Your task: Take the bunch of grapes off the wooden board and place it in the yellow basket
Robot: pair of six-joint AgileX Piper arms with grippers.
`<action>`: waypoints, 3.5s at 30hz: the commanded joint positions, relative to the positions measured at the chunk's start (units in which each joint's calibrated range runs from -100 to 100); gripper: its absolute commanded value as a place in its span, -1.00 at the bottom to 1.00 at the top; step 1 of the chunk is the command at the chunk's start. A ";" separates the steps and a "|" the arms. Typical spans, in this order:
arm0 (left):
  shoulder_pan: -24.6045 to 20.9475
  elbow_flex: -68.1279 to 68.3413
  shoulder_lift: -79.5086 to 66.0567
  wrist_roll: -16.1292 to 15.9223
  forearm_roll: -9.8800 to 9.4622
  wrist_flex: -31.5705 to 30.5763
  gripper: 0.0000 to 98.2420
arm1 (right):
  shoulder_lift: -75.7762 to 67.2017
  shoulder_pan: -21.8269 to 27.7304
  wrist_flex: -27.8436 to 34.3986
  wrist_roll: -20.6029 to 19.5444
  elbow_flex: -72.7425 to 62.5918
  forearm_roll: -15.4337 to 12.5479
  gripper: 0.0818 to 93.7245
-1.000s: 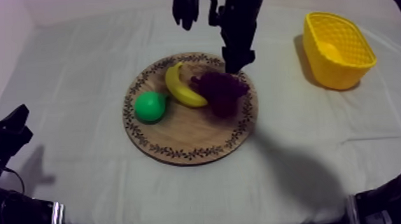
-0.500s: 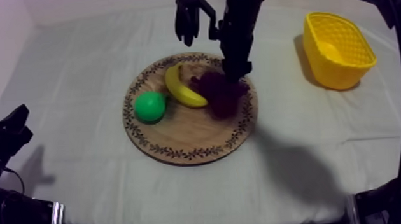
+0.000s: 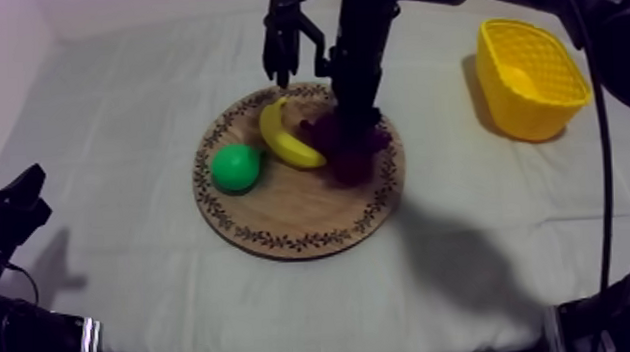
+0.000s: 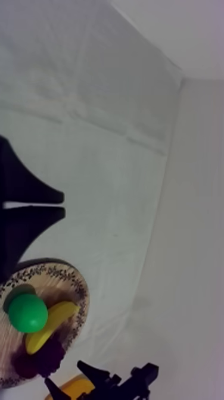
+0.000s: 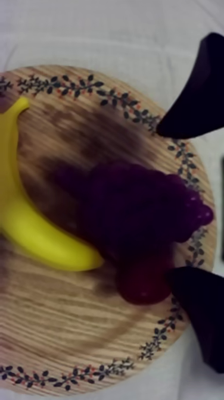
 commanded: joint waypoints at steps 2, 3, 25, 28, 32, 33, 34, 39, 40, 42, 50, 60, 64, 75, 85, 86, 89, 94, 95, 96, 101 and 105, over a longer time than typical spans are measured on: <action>0.00 -0.02 0.00 0.01 -0.02 -0.01 -1.00 | 1.16 -0.08 -0.42 -0.09 -0.43 -0.13 0.29; 0.00 -0.02 0.00 0.01 -0.02 -0.01 -1.00 | 1.59 -0.10 -0.63 -0.12 -0.64 -0.14 0.29; 0.00 -0.02 0.00 0.01 -0.02 -0.01 -1.00 | 6.85 0.35 -4.62 -0.16 0.28 -0.35 0.24; 0.00 -0.02 0.00 0.01 -0.02 -0.01 -1.00 | 7.30 0.24 -5.02 -0.19 0.84 -0.33 0.23; 0.00 -0.02 0.00 0.01 -0.02 -0.01 -1.00 | 7.92 0.18 -5.29 -0.17 1.12 -0.39 0.20; 0.00 -0.02 0.00 0.01 -0.02 -0.01 -1.00 | 8.10 0.15 -5.31 -0.11 1.11 -0.40 0.19; 0.00 -0.02 0.00 0.01 -0.02 -0.01 -1.00 | 8.27 0.13 -5.35 -0.07 1.11 -0.41 0.17; 0.00 -0.02 0.00 0.01 -0.02 -0.01 -1.00 | 8.85 0.17 -5.30 0.50 0.72 -0.46 0.03; 0.00 -0.02 0.00 0.01 -0.02 -0.01 -1.00 | 8.90 0.19 -5.20 0.55 0.60 -0.46 -0.01; 0.00 -0.02 0.00 0.01 -0.02 -0.01 -1.00 | 8.90 0.24 -4.90 0.76 0.16 -0.48 -0.11; 0.00 -0.02 0.00 0.01 -0.02 -0.01 -1.00 | 7.70 0.58 -3.13 1.39 -1.07 -0.59 -0.29; 0.00 -0.02 0.00 0.01 -0.02 -0.01 -1.00 | 1.58 1.36 -2.60 0.09 0.42 0.53 -0.29; 0.00 -0.02 0.00 0.01 -0.02 -0.01 -1.00 | -1.53 2.07 -2.46 -1.22 0.97 1.23 -0.28; 0.00 -0.02 0.00 0.01 -0.02 -0.01 -1.00 | -9.92 4.19 -1.95 -3.48 3.50 2.13 -0.28; 0.00 -0.02 0.00 0.01 -0.02 -0.01 -1.00 | -17.97 6.71 -0.11 -6.01 5.13 2.71 -0.27; 0.00 -0.02 0.00 0.01 -0.02 -0.01 -1.00 | -18.63 7.02 0.03 -6.30 5.09 2.84 -0.27; 0.00 -0.02 0.00 0.01 -0.02 -0.01 -1.00 | -20.49 8.01 0.20 -7.23 5.11 3.34 -0.27; 0.00 -0.02 0.00 0.01 -0.02 -0.01 -1.00 | -23.29 9.93 -0.69 -9.05 5.84 4.27 -0.27; 0.00 -0.02 0.00 0.01 -0.02 -0.01 -1.00 | -23.78 10.38 -0.84 -9.37 5.95 4.39 -0.27; 0.00 -0.02 0.00 0.01 -0.02 -0.01 -1.00 | -24.25 10.83 -0.99 -9.70 6.06 4.48 -0.27; 0.00 -0.02 0.00 0.01 -0.02 -0.01 -1.00 | -26.31 13.18 -1.58 -11.02 6.59 4.83 -0.27; 0.00 -0.02 0.00 0.01 -0.02 -0.01 -1.00 | -27.68 15.19 -2.52 -12.06 7.23 5.30 -0.27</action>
